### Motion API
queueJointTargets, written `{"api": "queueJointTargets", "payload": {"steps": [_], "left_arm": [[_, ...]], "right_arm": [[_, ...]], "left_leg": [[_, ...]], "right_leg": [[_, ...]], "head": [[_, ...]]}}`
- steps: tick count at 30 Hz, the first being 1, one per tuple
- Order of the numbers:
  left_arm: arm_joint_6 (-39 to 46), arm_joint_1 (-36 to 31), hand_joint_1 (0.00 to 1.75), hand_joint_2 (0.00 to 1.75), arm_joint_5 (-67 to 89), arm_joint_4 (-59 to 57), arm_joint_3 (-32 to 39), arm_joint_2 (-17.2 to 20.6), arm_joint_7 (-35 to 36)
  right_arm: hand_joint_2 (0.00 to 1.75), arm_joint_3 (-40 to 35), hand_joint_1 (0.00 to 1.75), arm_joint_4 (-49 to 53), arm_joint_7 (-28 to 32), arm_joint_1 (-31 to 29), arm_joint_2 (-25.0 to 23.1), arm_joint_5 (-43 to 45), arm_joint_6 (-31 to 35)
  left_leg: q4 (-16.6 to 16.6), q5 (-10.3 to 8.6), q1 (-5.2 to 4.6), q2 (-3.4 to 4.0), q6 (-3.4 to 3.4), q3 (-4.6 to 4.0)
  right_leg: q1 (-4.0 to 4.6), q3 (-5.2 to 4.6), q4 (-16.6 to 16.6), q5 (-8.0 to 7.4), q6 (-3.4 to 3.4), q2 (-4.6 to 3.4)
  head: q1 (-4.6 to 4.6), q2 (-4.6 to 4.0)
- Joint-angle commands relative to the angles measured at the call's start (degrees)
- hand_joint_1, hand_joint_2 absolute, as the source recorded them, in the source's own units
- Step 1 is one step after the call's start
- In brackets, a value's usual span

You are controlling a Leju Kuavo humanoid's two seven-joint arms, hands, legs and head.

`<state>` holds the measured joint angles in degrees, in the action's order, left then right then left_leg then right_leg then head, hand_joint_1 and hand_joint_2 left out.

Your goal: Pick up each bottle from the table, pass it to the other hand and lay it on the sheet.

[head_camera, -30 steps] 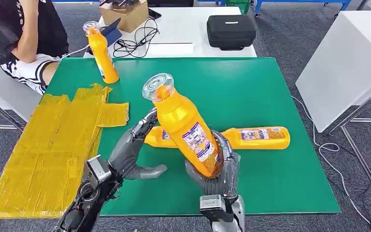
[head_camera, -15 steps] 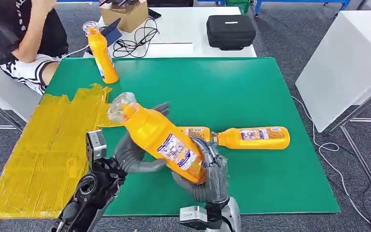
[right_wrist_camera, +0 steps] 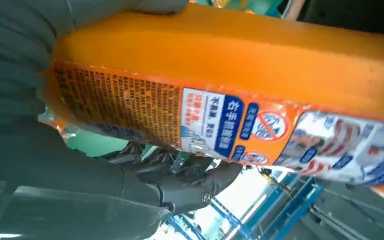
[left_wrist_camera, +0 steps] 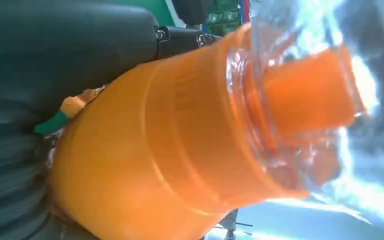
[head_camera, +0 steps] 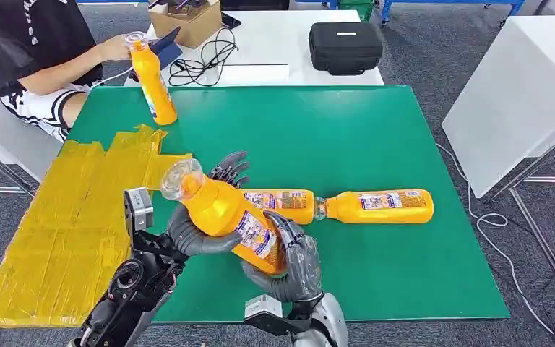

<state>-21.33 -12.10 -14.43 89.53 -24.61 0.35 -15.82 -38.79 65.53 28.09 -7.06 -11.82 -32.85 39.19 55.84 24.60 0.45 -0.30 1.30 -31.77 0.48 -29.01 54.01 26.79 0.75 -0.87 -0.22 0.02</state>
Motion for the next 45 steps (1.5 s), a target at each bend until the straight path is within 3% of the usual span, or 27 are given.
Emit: {"api": "queueJointTargets", "payload": {"steps": [1,3,4,5,20,28,31,32,33,37,38,39,43,45], "left_arm": [[0.1,-3.1,0.00,1.75,-0.3,-2.1,-2.2,1.1,0.0],[0.7,-2.6,0.00,1.75,-0.4,-1.2,-1.8,1.2,-0.2],[0.9,-2.5,1.41,1.75,-0.3,-1.0,-1.7,1.3,-0.3],[0.9,-2.3,1.71,1.75,-0.1,-0.6,-1.8,1.4,-0.4],[-1.0,-2.1,1.75,1.75,1.4,0.2,-3.0,0.7,-1.7],[0.6,-1.9,1.75,1.75,2.6,-0.2,-1.4,0.0,-2.3],[3.3,-0.9,1.75,1.75,5.6,1.1,0.0,-0.2,-4.8],[3.8,-0.1,1.75,1.75,5.9,1.8,0.8,-0.4,-5.6],[4.8,0.7,1.75,1.75,6.9,2.7,1.5,-0.4,-6.3],[8.6,1.9,1.75,1.75,10.4,4.9,4.2,-1.5,-7.5],[11.9,1.9,1.75,1.75,13.7,5.4,5.3,-2.3,-8.4],[22.9,1.8,1.75,1.75,26.8,6.6,6.2,-3.6,-10.8],[23.5,1.5,1.75,1.75,27.4,7.8,5.6,-3.9,-9.7],[36.3,1.2,1.75,1.75,42.5,8.2,4.5,-3.8,-11.6]], "right_arm": [[1.75,-4.0,1.75,-7.8,0.0,-2.1,1.2,-0.9,-0.7],[1.75,-4.2,1.75,-8.2,-0.6,-2.6,1.0,-1.0,-1.4],[1.75,-4.2,1.75,-8.3,-0.7,-2.9,0.9,-1.0,-1.4],[1.75,-4.3,1.75,-8.6,-0.7,-3.3,0.9,-0.9,-1.7],[1.75,-3.7,1.75,-3.3,1.2,-3.8,2.1,2.8,0.1],[1.75,-1.7,1.75,7.0,0.9,-1.4,4.7,3.3,0.6],[1.75,0.5,1.75,14.0,-2.6,1.3,6.4,-2.0,0.5],[1.75,1.1,0.14,17.0,-6.0,2.7,7.3,-5.3,-1.0],[1.75,1.9,0.00,21.3,-9.1,4.5,8.3,-7.2,-3.9],[1.75,4.4,0.00,32.9,-11.8,10.3,10.2,-12.0,-6.4],[1.75,5.4,0.00,34.9,-12.0,11.4,10.0,-13.4,-6.6],[1.75,6.5,0.00,37.4,-12.2,13.0,9.9,-14.4,-6.7],[1.75,6.7,0.00,38.9,-12.6,13.8,10.2,-14.9,-7.4],[1.75,7.5,0.00,39.4,-12.1,14.0,9.8,-16.4,-5.7]], "left_leg": [[-0.1,0.03,0.01,-0.10,-0.02,0.14],[-0.1,0.04,0.02,-0.08,-0.02,0.17],[0.0,0.03,0.03,-0.07,-0.02,0.13],[0.0,0.03,0.02,-0.05,-0.02,0.11],[0.0,0.02,0.02,-0.08,-0.01,0.03],[0.0,0.01,-0.01,-0.09,0.00,0.02],[0.0,0.09,0.00,-0.10,0.00,0.10],[0.0,0.05,-0.04,-0.10,0.00,0.04],[0.0,0.08,-0.02,-0.12,0.00,0.07],[0.0,0.07,-0.02,-0.14,0.00,0.02],[0.0,0.05,-0.01,-0.12,-0.01,-0.04],[0.1,0.10,-0.02,-0.26,0.00,-0.02],[0.1,0.08,0.01,-0.24,0.01,-0.11],[0.1,0.13,-0.02,-0.22,0.01,0.00]], "right_leg": [[0.01,0.20,-0.1,0.05,0.07,0.18],[0.02,0.23,-0.1,0.06,0.08,0.17],[0.03,0.18,-0.1,0.04,0.07,0.15],[0.02,0.16,-0.1,0.03,0.06,0.13],[0.02,0.08,0.0,0.03,0.06,0.14],[-0.01,0.06,0.0,0.03,0.06,0.15],[0.00,0.18,0.0,0.09,0.11,0.20],[-0.04,0.10,0.0,0.08,0.10,0.19],[-0.02,0.14,0.0,0.10,0.11,0.23],[-0.02,0.10,0.0,0.09,0.08,0.20],[-0.01,0.02,0.0,0.07,0.06,0.16],[-0.02,0.09,0.0,0.15,0.10,0.33],[0.00,-0.01,0.0,0.10,0.10,0.27],[-0.03,0.10,0.0,0.14,0.16,0.30]], "head": [[0.00,0.00],[-0.02,0.00],[0.00,0.00],[0.00,0.00],[0.00,0.00],[0.00,0.00],[0.00,0.00],[0.00,0.00],[0.00,0.00],[0.02,0.00],[-0.07,0.00],[0.02,0.00],[0.00,0.00],[0.02,0.00]]}}
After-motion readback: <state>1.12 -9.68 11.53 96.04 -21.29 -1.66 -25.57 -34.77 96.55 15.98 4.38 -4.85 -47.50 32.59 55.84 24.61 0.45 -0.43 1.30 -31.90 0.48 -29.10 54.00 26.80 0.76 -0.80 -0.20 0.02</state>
